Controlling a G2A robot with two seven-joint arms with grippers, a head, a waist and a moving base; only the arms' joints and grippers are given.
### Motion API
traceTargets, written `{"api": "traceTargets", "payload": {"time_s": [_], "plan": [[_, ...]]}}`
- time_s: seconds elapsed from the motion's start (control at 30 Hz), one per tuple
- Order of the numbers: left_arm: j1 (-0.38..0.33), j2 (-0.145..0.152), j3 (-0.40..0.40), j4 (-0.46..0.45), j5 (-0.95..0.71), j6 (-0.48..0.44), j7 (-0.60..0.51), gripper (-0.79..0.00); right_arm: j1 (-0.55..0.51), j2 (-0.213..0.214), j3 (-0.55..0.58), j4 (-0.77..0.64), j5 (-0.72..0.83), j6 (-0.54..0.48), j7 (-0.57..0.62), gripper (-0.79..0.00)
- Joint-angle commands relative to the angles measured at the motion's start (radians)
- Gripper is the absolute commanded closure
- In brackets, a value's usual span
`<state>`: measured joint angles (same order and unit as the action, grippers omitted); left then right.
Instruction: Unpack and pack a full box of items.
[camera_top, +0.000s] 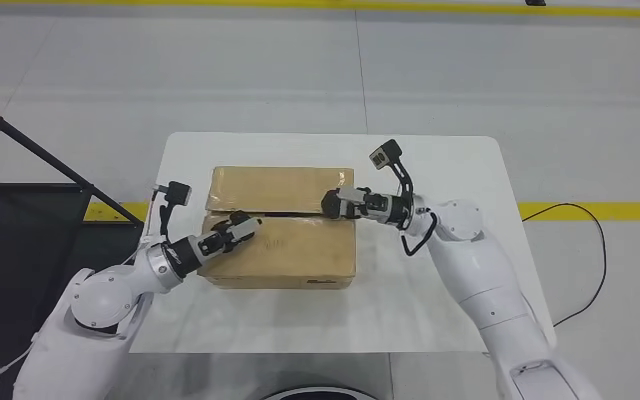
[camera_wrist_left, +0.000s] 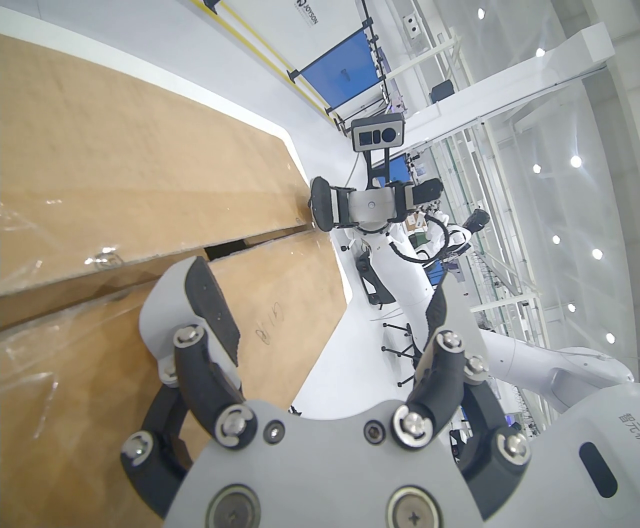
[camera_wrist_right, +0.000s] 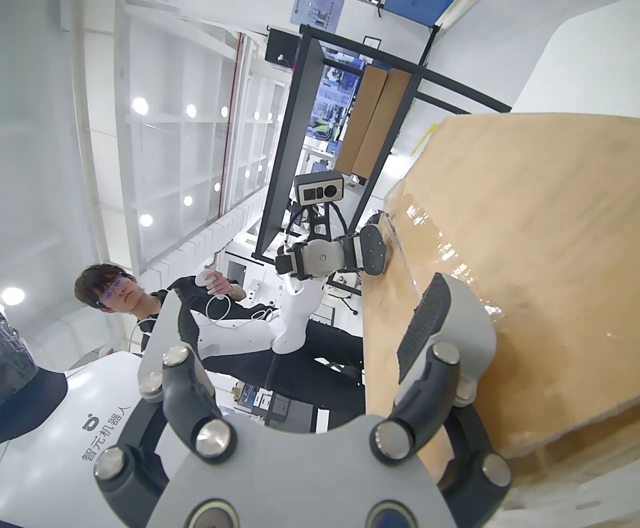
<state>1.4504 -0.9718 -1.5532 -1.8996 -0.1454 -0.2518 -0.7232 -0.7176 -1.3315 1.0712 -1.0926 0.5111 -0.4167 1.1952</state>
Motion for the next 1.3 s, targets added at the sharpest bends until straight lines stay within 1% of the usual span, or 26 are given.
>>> {"api": "traceTargets", "payload": {"time_s": [0.0,0.17,0.3,0.53,0.73,0.83,1.27], "plan": [[0.001,0.000,-0.001,0.003,0.000,-0.002,0.002,-0.785,-0.007,0.003,0.003,-0.014,-0.016,0.020,-0.009,-0.785],[0.007,-0.001,-0.013,0.000,0.002,-0.017,0.029,-0.785,-0.029,0.012,0.005,-0.059,-0.064,0.086,-0.028,-0.785],[0.017,-0.001,-0.052,-0.015,-0.003,-0.028,0.066,-0.785,-0.045,0.017,0.008,-0.083,-0.085,0.111,-0.045,-0.785],[0.069,0.003,-0.179,-0.036,-0.025,-0.040,0.109,-0.785,-0.056,0.022,0.004,-0.094,-0.124,0.152,-0.080,-0.785],[0.146,0.005,-0.302,-0.050,-0.057,-0.051,0.121,-0.785,-0.058,0.023,0.005,-0.094,-0.129,0.161,-0.091,-0.785],[0.185,0.006,-0.358,-0.062,-0.069,-0.063,0.103,-0.785,-0.058,0.023,0.005,-0.094,-0.129,0.161,-0.091,-0.785],[0.185,0.006,-0.358,-0.062,-0.069,-0.063,0.103,-0.785,-0.058,0.023,0.005,-0.094,-0.129,0.161,-0.091,-0.785]]}}
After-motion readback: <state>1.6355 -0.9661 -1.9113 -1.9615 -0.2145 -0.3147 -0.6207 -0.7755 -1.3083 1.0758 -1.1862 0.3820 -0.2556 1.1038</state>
